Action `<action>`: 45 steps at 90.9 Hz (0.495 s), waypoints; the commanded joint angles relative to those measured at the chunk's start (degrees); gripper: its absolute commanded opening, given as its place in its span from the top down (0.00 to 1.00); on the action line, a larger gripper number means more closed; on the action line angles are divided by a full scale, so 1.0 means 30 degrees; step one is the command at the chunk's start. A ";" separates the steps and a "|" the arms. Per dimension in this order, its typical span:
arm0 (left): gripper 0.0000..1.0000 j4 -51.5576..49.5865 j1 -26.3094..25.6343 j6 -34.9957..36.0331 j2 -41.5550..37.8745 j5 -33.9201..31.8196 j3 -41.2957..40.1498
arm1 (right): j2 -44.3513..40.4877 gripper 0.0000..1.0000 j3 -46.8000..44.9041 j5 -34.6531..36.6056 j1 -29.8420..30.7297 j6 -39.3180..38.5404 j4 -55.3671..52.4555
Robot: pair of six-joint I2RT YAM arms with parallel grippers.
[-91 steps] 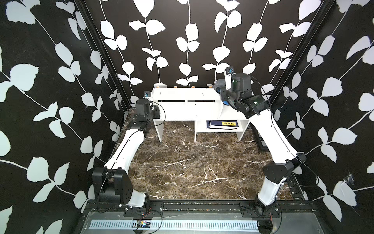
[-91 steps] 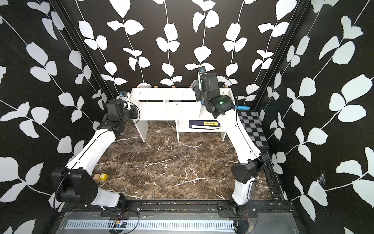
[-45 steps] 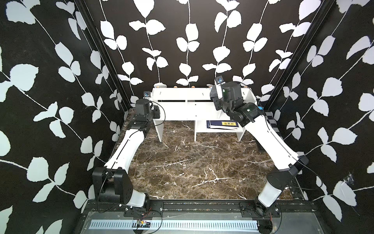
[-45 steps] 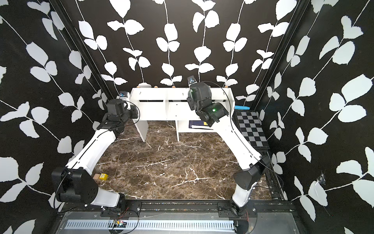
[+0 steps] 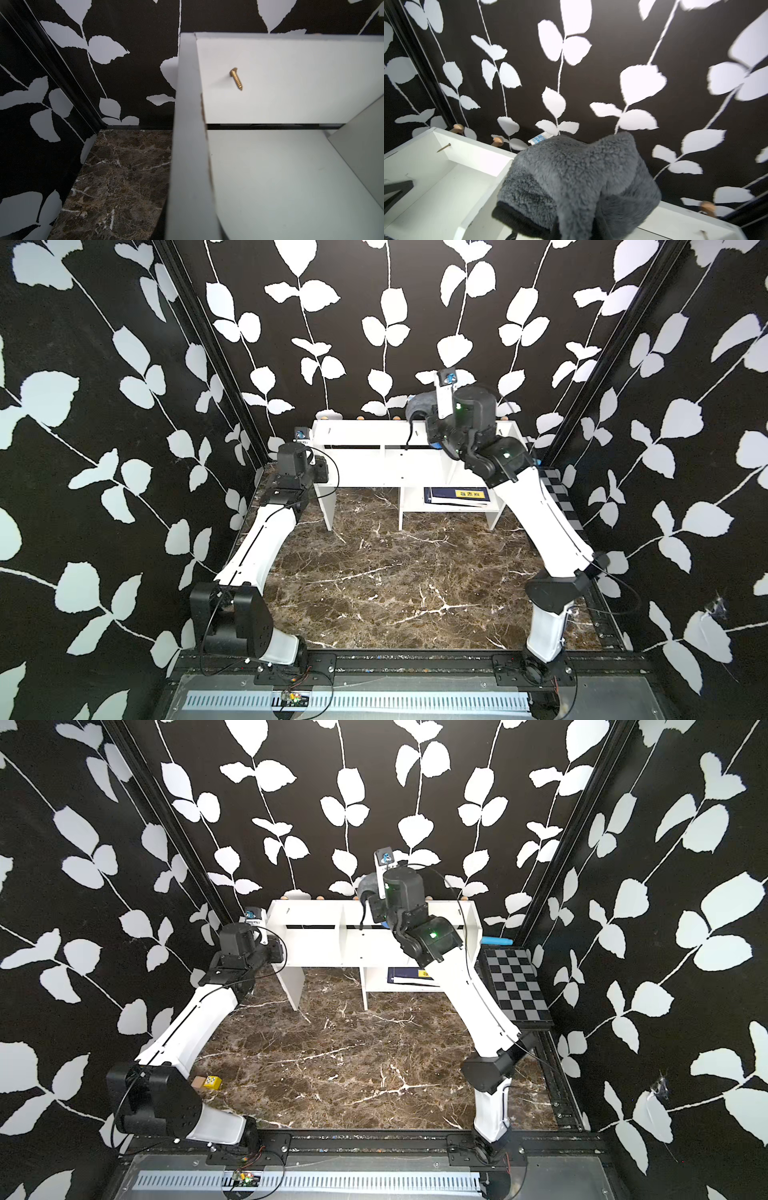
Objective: Wipe the bookshelf clean with a cloth
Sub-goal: Wipe the dust from the shelf.
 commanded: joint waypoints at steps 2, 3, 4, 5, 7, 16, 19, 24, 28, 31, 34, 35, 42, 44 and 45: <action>1.00 -0.1392 0.0687 -0.2966 0.0421 0.0362 0.0064 | 0.1789 1.00 0.1482 -0.1935 0.0178 0.1429 -0.0166; 1.00 -0.1380 0.0691 -0.2968 0.0425 0.0364 0.0070 | 0.1911 1.00 0.1547 -0.1993 0.0180 0.1455 -0.0170; 1.00 -0.1390 0.0707 -0.2970 0.0442 0.0365 0.0087 | 0.2015 1.00 0.1595 -0.2007 0.0181 0.1468 -0.0171; 1.00 -0.1394 0.0701 -0.2971 0.0435 0.0395 0.0096 | 0.2097 1.00 0.1618 -0.2029 0.0181 0.1475 -0.0158; 1.00 -0.1383 0.0696 -0.2956 0.0445 0.0403 0.0103 | 0.2290 1.00 0.1636 -0.2001 0.0182 0.1502 -0.0147; 1.00 -0.1399 0.0722 -0.2887 0.0380 0.0295 0.0075 | 0.2841 1.00 0.1427 -0.1639 0.0128 0.1640 -0.0314; 1.00 -0.1413 0.0724 -0.2858 0.0350 0.0262 0.0068 | 0.2957 1.00 0.1238 -0.1479 0.0120 0.1677 -0.0334; 1.00 -0.1384 0.0724 -0.2827 0.0264 0.0224 0.0034 | 0.3140 1.00 0.1156 -0.1213 0.0078 0.1715 -0.0595; 1.00 -0.1367 0.0724 -0.2825 0.0228 0.0262 0.0046 | 0.3196 1.00 0.1183 -0.0821 0.0086 0.1703 -0.0917; 1.00 -0.1369 0.0724 -0.2839 0.0232 0.0276 0.0021 | 0.3122 1.00 0.1119 -0.0491 0.0082 0.1626 -0.1094; 1.00 -0.1369 0.0739 -0.2852 0.0225 0.0308 0.0036 | 0.3014 1.00 0.0928 -0.0127 0.0070 0.1478 -0.1167; 1.00 -0.1369 0.0746 -0.2853 0.0239 0.0322 0.0041 | 0.2963 1.00 0.0846 -0.0020 0.0067 0.1450 -0.1154; 1.00 -0.1362 0.0751 -0.2854 0.0322 0.0296 0.0046 | 0.2520 1.00 0.0267 0.0611 -0.0083 0.1224 -0.1150; 1.00 -0.1360 0.0753 -0.2854 0.0336 0.0290 0.0047 | 0.2447 1.00 0.0163 0.0753 -0.0192 0.1234 -0.1172; 1.00 -0.1365 0.0768 -0.2854 0.0339 0.0284 0.0047 | 0.2386 1.00 0.0141 0.0801 -0.0240 0.1241 -0.1200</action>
